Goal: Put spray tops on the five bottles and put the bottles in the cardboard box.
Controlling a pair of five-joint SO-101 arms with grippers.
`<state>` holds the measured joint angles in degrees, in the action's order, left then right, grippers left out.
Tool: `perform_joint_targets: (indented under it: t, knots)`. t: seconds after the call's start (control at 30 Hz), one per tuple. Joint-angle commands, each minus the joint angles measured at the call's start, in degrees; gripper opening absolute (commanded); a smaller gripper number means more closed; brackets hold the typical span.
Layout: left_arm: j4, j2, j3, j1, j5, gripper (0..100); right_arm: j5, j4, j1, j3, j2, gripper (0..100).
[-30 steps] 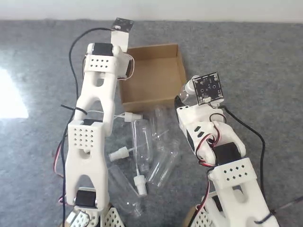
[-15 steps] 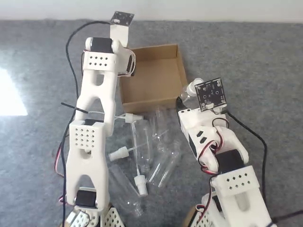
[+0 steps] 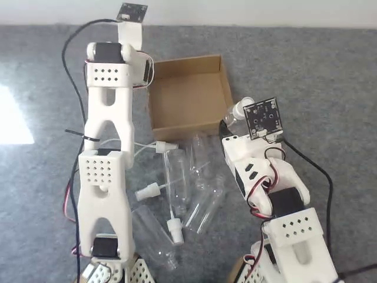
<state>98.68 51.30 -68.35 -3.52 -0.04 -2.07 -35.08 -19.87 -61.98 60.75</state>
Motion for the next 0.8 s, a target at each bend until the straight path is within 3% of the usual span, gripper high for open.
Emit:
perform_joint_targets:
  t: [0.0, 0.27, 0.6, 0.77]
  knots:
    - [2.02, -4.75, -2.86, -0.35, 1.05, 9, -0.88, -0.13, 0.31, 2.02, 2.07, 11.4]
    - [2.02, -16.70, 3.47, -2.20, 1.93, 9, -0.88, -0.13, 0.31, 1.93, 2.07, 11.5]
    - [1.49, -40.88, 25.19, -3.08, 1.85, 9, -0.88, -0.04, 0.31, 1.93, 2.07, 11.5]
    - [-3.34, -53.45, 39.96, -4.13, 1.85, 9, -0.88, -0.04, 0.31, 1.85, 2.07, 11.4]
